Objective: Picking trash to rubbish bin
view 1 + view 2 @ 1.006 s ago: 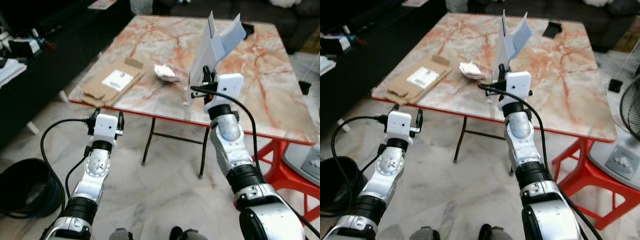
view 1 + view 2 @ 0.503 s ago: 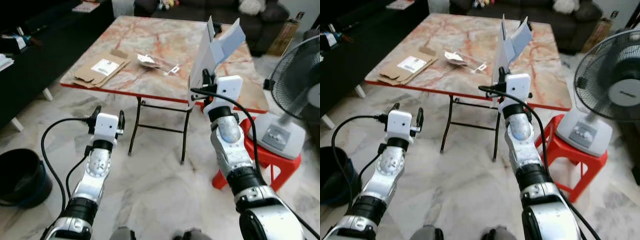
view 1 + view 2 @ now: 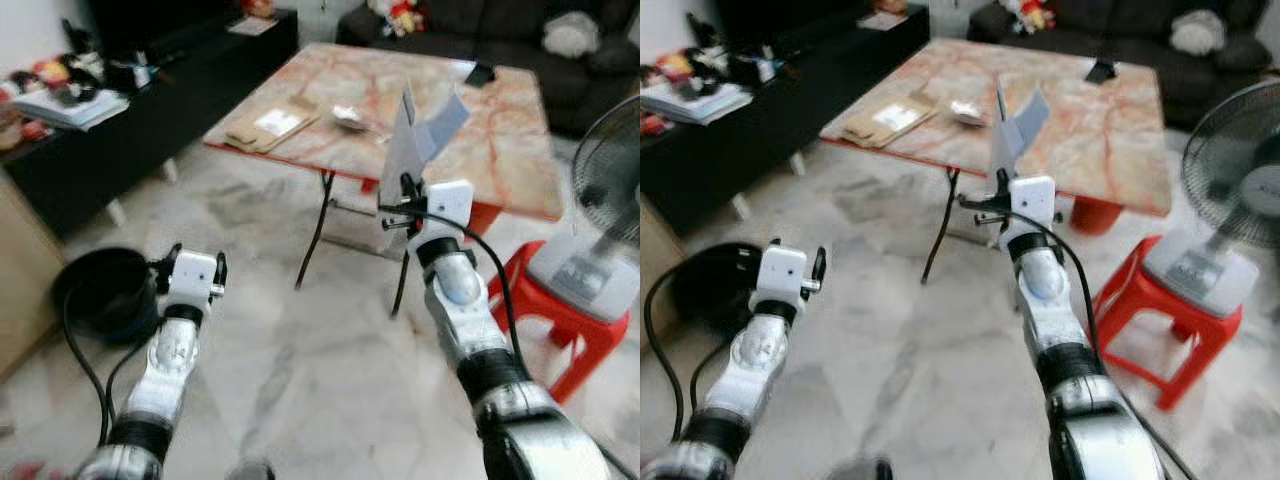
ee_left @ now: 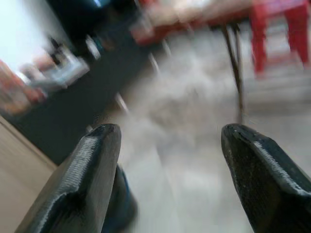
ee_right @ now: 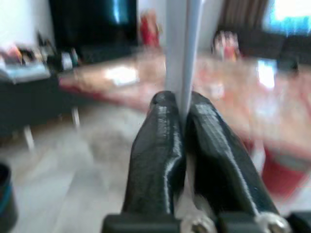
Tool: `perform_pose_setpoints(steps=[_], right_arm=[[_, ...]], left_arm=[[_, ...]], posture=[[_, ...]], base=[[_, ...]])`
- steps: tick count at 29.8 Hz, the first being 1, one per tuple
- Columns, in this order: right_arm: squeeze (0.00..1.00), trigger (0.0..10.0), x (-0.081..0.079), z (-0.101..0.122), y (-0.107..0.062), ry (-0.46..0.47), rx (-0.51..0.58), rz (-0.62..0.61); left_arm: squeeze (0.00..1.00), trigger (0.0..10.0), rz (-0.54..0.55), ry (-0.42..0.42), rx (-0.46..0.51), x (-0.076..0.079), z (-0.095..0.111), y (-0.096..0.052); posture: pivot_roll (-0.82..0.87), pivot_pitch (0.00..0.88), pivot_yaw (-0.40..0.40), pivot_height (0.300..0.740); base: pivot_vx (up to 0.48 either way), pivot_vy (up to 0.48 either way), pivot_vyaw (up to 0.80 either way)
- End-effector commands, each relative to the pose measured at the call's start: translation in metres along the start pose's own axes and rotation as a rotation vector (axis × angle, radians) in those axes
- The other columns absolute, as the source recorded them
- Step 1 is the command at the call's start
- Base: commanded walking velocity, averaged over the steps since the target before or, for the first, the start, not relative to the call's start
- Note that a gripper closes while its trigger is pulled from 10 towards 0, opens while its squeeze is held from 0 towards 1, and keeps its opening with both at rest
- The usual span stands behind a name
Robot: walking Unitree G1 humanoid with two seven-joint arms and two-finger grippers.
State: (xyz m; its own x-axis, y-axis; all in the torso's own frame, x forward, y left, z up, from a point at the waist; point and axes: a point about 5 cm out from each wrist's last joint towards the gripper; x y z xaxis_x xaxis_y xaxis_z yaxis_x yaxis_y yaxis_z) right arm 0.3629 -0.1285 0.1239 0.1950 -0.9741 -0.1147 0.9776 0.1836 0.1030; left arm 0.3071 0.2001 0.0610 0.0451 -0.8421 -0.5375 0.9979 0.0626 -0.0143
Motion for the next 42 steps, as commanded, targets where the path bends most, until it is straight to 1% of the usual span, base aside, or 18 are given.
perform_pose_setpoints(steps=[1,2,5,6,7,8,9,10,13,15,17,18,19,21,24,29,36,42], right_arm=[[0.0,10.0,0.009,-0.029,-0.014,-0.006,-0.143,-0.019],[0.0,10.0,0.012,-0.046,-0.023,0.003,-0.22,-0.026],[0.0,10.0,0.013,-0.057,-0.03,0.018,-0.27,-0.038],[0.0,10.0,0.017,-0.073,-0.042,0.017,-0.353,-0.057],[0.0,10.0,0.022,-0.095,-0.062,0.011,-0.469,-0.083],[0.0,10.0,0.023,-0.105,-0.071,0.014,-0.52,-0.093],[0.0,10.0,0.023,-0.105,-0.071,0.014,-0.52,-0.093],[0.0,10.0,0.025,-0.117,-0.084,0.024,-0.587,-0.106],[0.0,10.0,0.026,-0.131,-0.102,0.036,-0.671,-0.115],[0.0,10.0,0.027,-0.142,-0.117,0.01,-0.741,-0.119],[0.0,10.0,0.028,-0.149,-0.127,0.023,-0.78,-0.134],[0.0,10.0,0.028,-0.149,-0.127,0.023,-0.78,-0.134],[0.0,10.0,0.03,-0.155,-0.138,0.033,-0.82,-0.163],[0.0,10.0,0.031,-0.163,-0.151,0.04,-0.869,-0.191],[0.0,10.0,0.031,-0.166,-0.158,0.041,-0.893,-0.199],[0.0,10.0,0.03,-0.17,-0.164,0.045,-0.916,-0.207],[0.0,10.0,0.03,-0.168,-0.161,0.079,-0.902,-0.224],[0.0,10.0,0.03,-0.168,-0.16,0.073,-0.905,-0.218]], left_arm=[[0.0,10.0,-0.039,0.006,-0.082,0.004,-0.018,-0.008],[0.0,10.0,-0.063,0.016,-0.136,0.008,-0.031,-0.015],[0.0,10.0,-0.084,0.022,-0.177,0.01,-0.04,-0.02],[0.0,10.0,-0.107,0.029,-0.242,0.014,-0.053,-0.029],[0.0,10.0,-0.14,0.034,-0.334,0.02,-0.071,-0.045],[0.0,10.0,-0.155,0.03,-0.38,0.023,-0.079,-0.052],[0.0,10.0,-0.155,0.03,-0.38,0.023,-0.079,-0.052],[0.0,10.0,-0.174,0.023,-0.441,0.026,-0.09,-0.064],[0.0,10.0,-0.194,0.017,-0.526,0.03,-0.104,-0.079],[0.0,10.0,-0.215,0.014,-0.606,0.034,-0.116,-0.094],[0.0,10.0,-0.225,0.007,-0.669,0.036,-0.125,-0.106],[0.0,10.0,-0.225,0.007,-0.669,0.036,-0.125,-0.106],[0.0,10.0,-0.219,-0.022,-0.733,0.037,-0.132,-0.118],[0.0,10.0,-0.22,-0.042,-0.796,0.039,-0.14,-0.132],[0.0,10.0,-0.225,-0.045,-0.819,0.041,-0.143,-0.138],[0.0,10.0,-0.225,-0.048,-0.821,0.042,-0.143,-0.139],[0.0,10.0,-0.224,-0.05,-0.815,0.042,-0.141,-0.135],[0.0,10.0,-0.222,-0.05,-0.814,0.043,-0.141,-0.135]], posture=[[0.12,0.141,-0.047,0.74],[0.12,0.141,-0.049,0.74],[0.12,0.141,-0.049,0.74],[0.11,0.138,-0.054,0.74],[0.11,0.137,-0.056,0.74],[0.11,0.137,-0.056,0.74],[0.11,0.137,-0.056,0.74],[0.11,0.135,-0.056,0.74],[0.11,0.133,-0.056,0.74],[0.11,0.13,-0.056,0.74],[0.11,0.125,-0.055,0.74],[0.11,0.125,-0.055,0.74],[0.11,0.121,-0.053,0.74],[0.11,0.112,-0.05,0.74],[0.12,0.109,-0.051,0.74],[0.12,0.105,-0.053,0.74],[0.11,0.113,-0.057,0.74],[0.11,0.125,-0.058,0.74]], base=[[0.0,0.0,0.0],[0.0,0.0,0.0],[0.0,0.0,0.0],[0.0,0.0,0.0],[0.0,0.0,0.0],[0.0,0.0,0.0],[0.0,0.0,0.0],[0.0,0.0,0.0],[0.0,0.0,0.0],[0.0,0.0,0.0],[0.0,0.0,0.0],[0.0,0.0,0.0],[0.0,0.0,0.43],[0.0,0.0,0.51],[0.0,0.0,0.51],[0.0,0.0,0.49],[0.0,0.0,0.13],[0.0,0.0,0.0]])
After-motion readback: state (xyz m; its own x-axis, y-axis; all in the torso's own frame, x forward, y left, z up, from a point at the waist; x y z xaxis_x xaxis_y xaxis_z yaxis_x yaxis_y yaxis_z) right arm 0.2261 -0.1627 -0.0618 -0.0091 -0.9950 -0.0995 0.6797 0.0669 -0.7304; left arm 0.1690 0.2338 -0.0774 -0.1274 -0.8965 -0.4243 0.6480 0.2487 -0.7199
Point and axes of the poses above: a point about 5 cm out from each wrist's last joint towards the gripper, its own y axis pointing out of the wrist towards the gripper, its own z axis along the axis of the wrist's last joint, x = y × z, and after that the axes turned 12 degrees about y, right-handed
